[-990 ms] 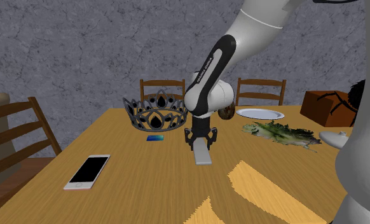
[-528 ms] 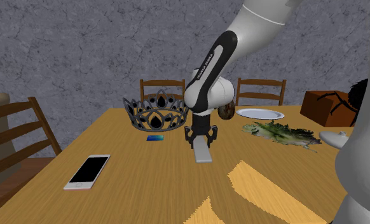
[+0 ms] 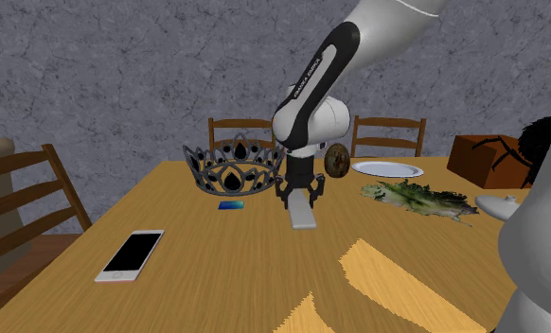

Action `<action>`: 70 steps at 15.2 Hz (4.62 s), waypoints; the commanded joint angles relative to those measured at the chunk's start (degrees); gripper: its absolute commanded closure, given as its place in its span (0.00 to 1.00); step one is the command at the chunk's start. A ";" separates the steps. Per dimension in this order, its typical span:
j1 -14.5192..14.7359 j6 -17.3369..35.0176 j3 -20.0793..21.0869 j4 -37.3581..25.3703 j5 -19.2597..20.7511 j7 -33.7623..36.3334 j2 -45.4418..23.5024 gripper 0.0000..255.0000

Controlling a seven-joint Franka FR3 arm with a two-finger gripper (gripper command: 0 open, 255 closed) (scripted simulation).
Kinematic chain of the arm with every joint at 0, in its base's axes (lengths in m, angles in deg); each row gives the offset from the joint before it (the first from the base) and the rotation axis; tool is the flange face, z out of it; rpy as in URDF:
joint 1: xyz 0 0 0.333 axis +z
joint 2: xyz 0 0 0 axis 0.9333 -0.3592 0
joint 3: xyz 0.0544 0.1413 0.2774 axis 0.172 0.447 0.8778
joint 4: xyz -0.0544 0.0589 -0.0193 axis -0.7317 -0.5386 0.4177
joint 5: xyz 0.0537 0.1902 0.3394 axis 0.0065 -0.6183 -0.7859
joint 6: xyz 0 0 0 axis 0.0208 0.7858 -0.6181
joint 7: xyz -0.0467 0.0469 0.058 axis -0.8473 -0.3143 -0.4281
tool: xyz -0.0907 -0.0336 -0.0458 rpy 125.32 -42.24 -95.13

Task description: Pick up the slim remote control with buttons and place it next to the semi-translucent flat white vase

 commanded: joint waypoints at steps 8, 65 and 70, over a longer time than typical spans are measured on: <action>-0.39 -6.66 0.58 -1.16 -2.06 -1.47 5.63 1.00; -32.71 -11.25 -50.13 13.65 10.57 -74.80 28.47 1.00; -31.82 -6.42 -51.58 15.21 8.98 -76.13 24.90 1.00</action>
